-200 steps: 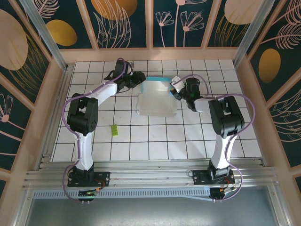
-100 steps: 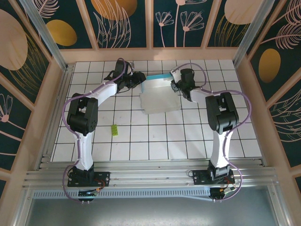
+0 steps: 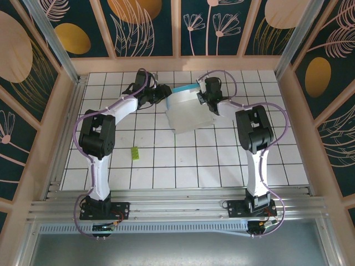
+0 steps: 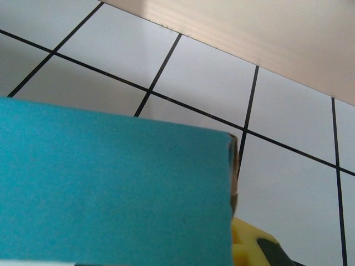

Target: Fold the paper box

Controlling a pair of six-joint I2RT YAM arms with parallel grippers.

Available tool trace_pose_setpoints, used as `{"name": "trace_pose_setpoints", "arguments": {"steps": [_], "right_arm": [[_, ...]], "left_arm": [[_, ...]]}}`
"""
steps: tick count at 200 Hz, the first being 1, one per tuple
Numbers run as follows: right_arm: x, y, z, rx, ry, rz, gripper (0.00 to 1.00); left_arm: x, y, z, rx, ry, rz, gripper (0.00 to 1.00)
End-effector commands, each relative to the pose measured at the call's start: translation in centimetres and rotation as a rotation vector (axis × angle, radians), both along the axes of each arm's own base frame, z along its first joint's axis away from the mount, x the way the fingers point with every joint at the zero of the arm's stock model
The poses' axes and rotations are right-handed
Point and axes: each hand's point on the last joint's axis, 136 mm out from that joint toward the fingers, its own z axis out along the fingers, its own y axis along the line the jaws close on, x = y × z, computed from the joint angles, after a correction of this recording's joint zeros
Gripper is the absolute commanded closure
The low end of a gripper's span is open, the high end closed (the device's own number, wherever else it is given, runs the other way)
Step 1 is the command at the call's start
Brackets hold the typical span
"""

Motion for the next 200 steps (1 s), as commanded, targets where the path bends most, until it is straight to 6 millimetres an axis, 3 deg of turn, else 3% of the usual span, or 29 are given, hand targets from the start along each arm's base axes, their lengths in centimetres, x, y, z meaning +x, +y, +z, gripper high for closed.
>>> {"name": "trace_pose_setpoints", "arguments": {"steps": [1,15,31,62,79,85,97,106,113,130,145,200], "right_arm": [[-1.2,1.4,-2.5,-0.031,0.081,0.024,0.92],[-1.3,1.1,-2.6,-0.033,0.088,0.006,0.72],[-1.4,1.1,-2.7,-0.032,0.091,0.004,0.70],[-1.3,1.5,-2.8,-0.013,0.096,0.019,0.96],[-1.3,1.5,-2.4,-0.007,0.088,0.018,0.98],[-1.3,1.4,-2.4,-0.006,0.086,0.016,0.92],[-1.3,1.4,-2.3,-0.004,0.080,0.013,0.66],[-1.4,1.3,-2.1,0.002,0.075,0.017,0.63],[-1.4,1.5,-1.9,0.012,0.071,0.025,0.66],[-1.5,1.7,-1.8,0.033,0.069,0.046,0.91],[-1.6,1.8,-1.7,0.049,0.072,0.057,1.00],[-2.1,1.1,0.2,0.095,0.081,0.091,1.00]], "left_arm": [[-1.5,-1.4,-0.3,-0.023,0.036,-0.056,0.60],[-1.5,-1.4,-0.1,-0.025,0.033,-0.056,0.60],[-1.5,-1.4,-0.1,-0.025,0.031,-0.056,0.60],[-1.4,-1.3,0.5,-0.029,0.022,-0.051,0.60],[-1.4,-1.3,1.0,-0.029,0.015,-0.048,0.60],[-1.4,-1.2,1.2,-0.027,0.012,-0.046,0.60],[-1.4,-1.1,1.7,-0.023,0.002,-0.042,0.60],[-1.4,-1.1,2.1,-0.021,-0.007,-0.040,0.60],[-1.4,-1.0,2.3,-0.020,-0.011,-0.036,0.59],[-1.4,-0.8,3.2,-0.020,-0.027,-0.027,0.57],[-1.5,-0.6,4.1,-0.024,-0.045,-0.020,0.56],[-2.2,0.7,9.3,0.008,-0.161,0.006,0.45]]}}
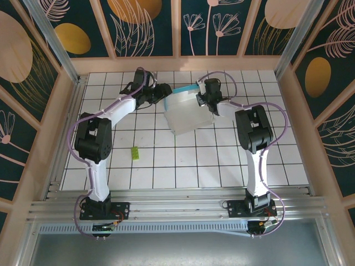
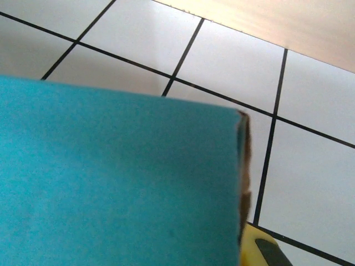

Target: Fold the paper box

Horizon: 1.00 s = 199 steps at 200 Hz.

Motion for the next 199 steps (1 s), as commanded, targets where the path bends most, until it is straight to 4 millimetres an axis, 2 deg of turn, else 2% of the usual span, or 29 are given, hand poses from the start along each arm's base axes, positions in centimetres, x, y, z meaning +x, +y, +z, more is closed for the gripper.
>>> {"name": "trace_pose_setpoints", "arguments": {"steps": [1,49,58,62,85,102,113,123,132,138,157,181,185,199], "right_arm": [[-1.3,0.3,1.4,0.031,0.022,0.058,1.00],[-2.9,-1.4,4.8,-0.038,0.017,0.147,1.00],[-3.3,-1.7,5.9,-0.073,0.002,0.181,1.00],[-3.5,-1.8,6.4,-0.089,-0.003,0.201,1.00],[-4.6,-2.1,9.2,-0.204,0.003,0.351,1.00],[-6.2,-2.6,10.3,-0.381,0.086,0.496,1.00],[-7.6,-3.1,9.5,-0.548,0.183,0.600,1.00],[-9.0,-4.7,7.8,-0.746,0.304,0.662,1.00],[-9.2,-6.4,7.0,-0.892,0.365,0.651,1.00],[-8.9,-6.4,7.0,-0.939,0.347,0.651,1.00],[-8.9,-3.6,6.2,-0.957,0.321,0.719,1.00],[-9.0,-1.3,2.8,-1.078,0.339,0.754,1.00],[-9.1,-0.9,2.2,-1.084,0.338,0.762,0.96],[-9.5,0.5,0.8,-1.113,0.330,0.794,0.90]], "left_arm": [[-0.7,0.2,6.3,-0.006,-0.137,-0.005,0.45],[-2.3,3.1,12.0,0.104,-0.303,0.052,0.42],[-2.6,3.5,12.2,0.134,-0.325,0.058,0.43],[-3.1,3.9,13.6,0.138,-0.357,0.063,0.43],[-4.0,5.1,15.2,0.194,-0.419,0.073,0.44],[-4.4,5.9,15.8,0.231,-0.438,0.090,0.43],[-4.6,6.3,15.9,0.250,-0.441,0.102,0.43],[-4.7,6.6,15.8,0.260,-0.442,0.112,0.43],[-4.8,6.7,15.6,0.261,-0.438,0.114,0.43],[-4.9,6.6,15.4,0.258,-0.434,0.112,0.43],[-5.1,6.4,14.7,0.232,-0.422,0.109,0.43],[-5.4,5.7,13.5,0.187,-0.386,0.085,0.43],[-5.5,5.5,13.4,0.181,-0.378,0.080,0.43],[-5.7,5.5,12.9,0.177,-0.361,0.071,0.43]]}}
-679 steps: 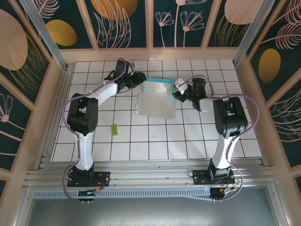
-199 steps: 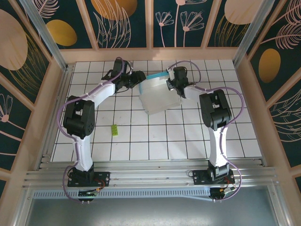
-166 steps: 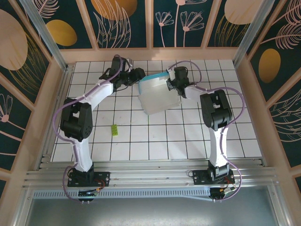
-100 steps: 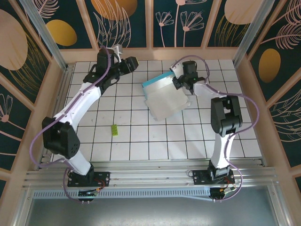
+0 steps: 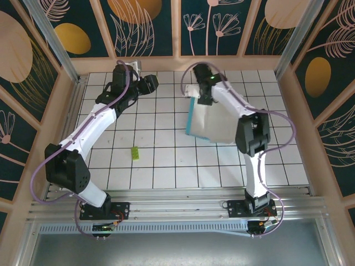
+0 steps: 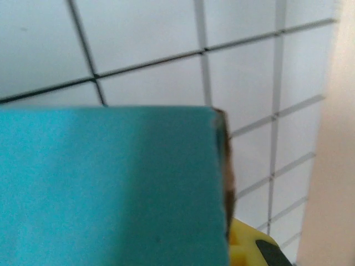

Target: Fold the paper box

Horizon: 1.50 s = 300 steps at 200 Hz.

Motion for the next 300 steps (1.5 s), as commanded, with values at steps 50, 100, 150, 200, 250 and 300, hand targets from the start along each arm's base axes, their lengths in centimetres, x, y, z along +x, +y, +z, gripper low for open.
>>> {"name": "trace_pose_setpoints", "arguments": {"steps": [50,100,150,200,250,300], "right_arm": [[-2.0,4.0,-3.9,-0.140,-0.032,0.142,0.73],[-3.8,4.2,-3.3,-0.097,-0.032,0.107,0.69],[-4.0,7.8,5.6,0.421,-0.067,-0.310,0.64],[-11.8,8.0,10.5,1.051,0.166,-1.023,0.57],[-22.5,2.4,9.3,1.397,0.314,-1.565,0.46],[-30.1,1.0,0.1,1.398,0.462,-2.006,0.51]], "left_arm": [[-0.8,-0.2,0.5,-0.029,-0.012,-0.010,0.43],[-0.3,-0.7,0.4,-0.037,-0.008,-0.025,0.43],[-0.3,-1.5,-1.1,0.073,-0.029,-0.132,0.43],[-5.2,-4.1,0.7,0.110,-0.164,-0.449,0.35],[-13.3,-5.6,1.7,0.163,-0.434,-0.789,0.24],[-18.3,-8.2,-2.0,0.374,-0.583,-1.029,0.19]]}}
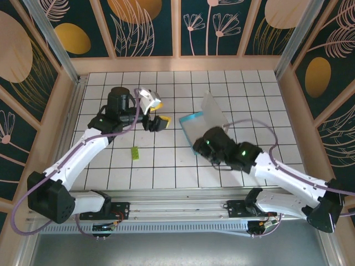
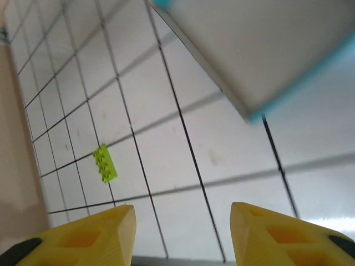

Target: Fold the paper box

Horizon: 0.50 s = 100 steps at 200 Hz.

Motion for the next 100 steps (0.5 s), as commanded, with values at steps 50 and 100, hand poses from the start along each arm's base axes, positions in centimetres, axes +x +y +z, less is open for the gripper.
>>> {"name": "trace_pose_setpoints", "arguments": {"steps": [50,100], "right_arm": [[4.2,-4.4,-7.0,-0.005,0.070,-0.486,0.40],[7.8,-4.9,-10.5,-0.090,0.056,-0.532,0.37]], "left_arm": [[-2.4,-1.5,-3.5,0.132,-0.115,-0.169,0.13],[-0.6,-1.0,-3.9,0.147,-0.130,-0.063,0.06]]}}
